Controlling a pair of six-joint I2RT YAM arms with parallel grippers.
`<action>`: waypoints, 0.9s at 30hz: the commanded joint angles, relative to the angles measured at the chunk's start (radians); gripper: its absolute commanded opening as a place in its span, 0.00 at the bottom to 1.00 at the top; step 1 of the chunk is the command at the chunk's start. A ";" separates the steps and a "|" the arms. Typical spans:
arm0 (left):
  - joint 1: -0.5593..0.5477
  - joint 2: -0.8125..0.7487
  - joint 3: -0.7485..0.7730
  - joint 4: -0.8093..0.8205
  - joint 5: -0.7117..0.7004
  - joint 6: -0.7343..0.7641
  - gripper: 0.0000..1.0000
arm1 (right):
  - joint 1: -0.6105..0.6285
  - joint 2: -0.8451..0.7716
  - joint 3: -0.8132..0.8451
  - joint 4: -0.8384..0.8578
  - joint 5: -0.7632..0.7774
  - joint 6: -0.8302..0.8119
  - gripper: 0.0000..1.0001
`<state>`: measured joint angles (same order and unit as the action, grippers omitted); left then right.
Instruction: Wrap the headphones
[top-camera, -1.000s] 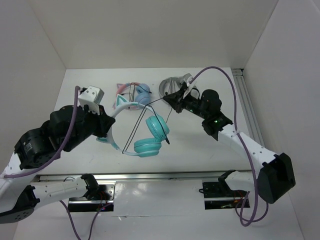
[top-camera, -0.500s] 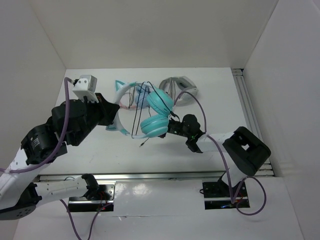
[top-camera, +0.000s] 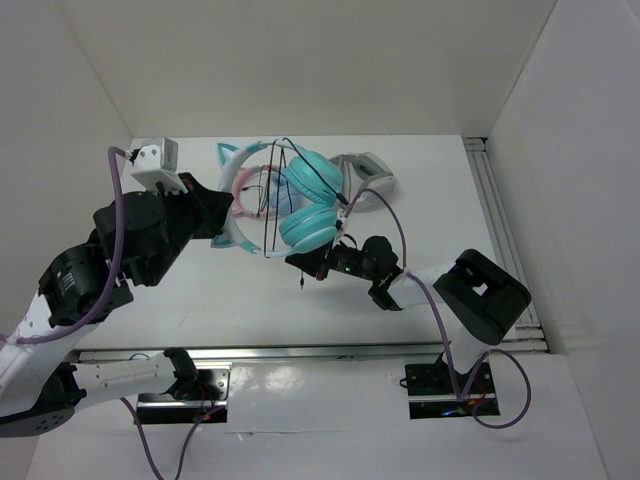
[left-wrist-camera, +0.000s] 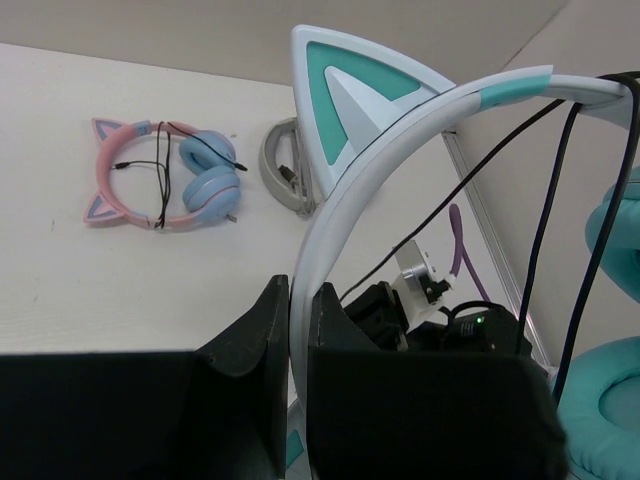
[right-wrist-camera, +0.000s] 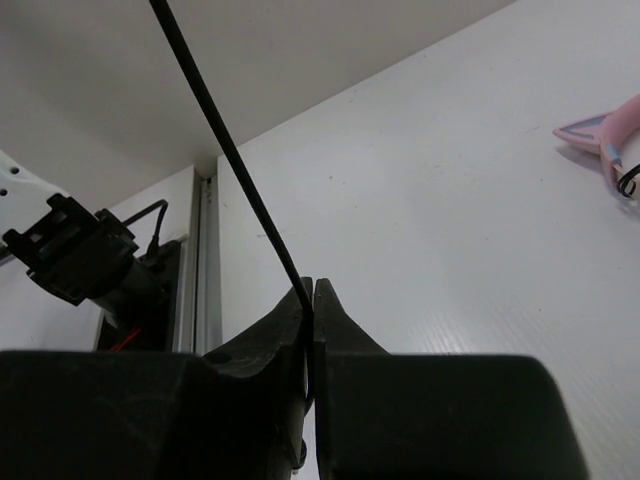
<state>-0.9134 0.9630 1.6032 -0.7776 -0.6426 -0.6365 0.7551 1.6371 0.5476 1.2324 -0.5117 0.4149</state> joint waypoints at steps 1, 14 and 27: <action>-0.004 -0.018 0.050 0.146 -0.074 -0.051 0.00 | 0.015 0.007 -0.015 0.085 0.012 -0.002 0.10; -0.004 0.003 0.043 0.146 -0.071 -0.051 0.00 | 0.046 0.053 -0.071 0.167 -0.007 0.018 0.16; -0.004 -0.015 0.043 0.136 -0.098 -0.042 0.00 | 0.046 0.004 -0.081 0.105 0.002 -0.011 0.09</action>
<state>-0.9134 0.9760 1.6127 -0.7769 -0.7155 -0.6361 0.7944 1.6768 0.4751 1.2644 -0.5125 0.4267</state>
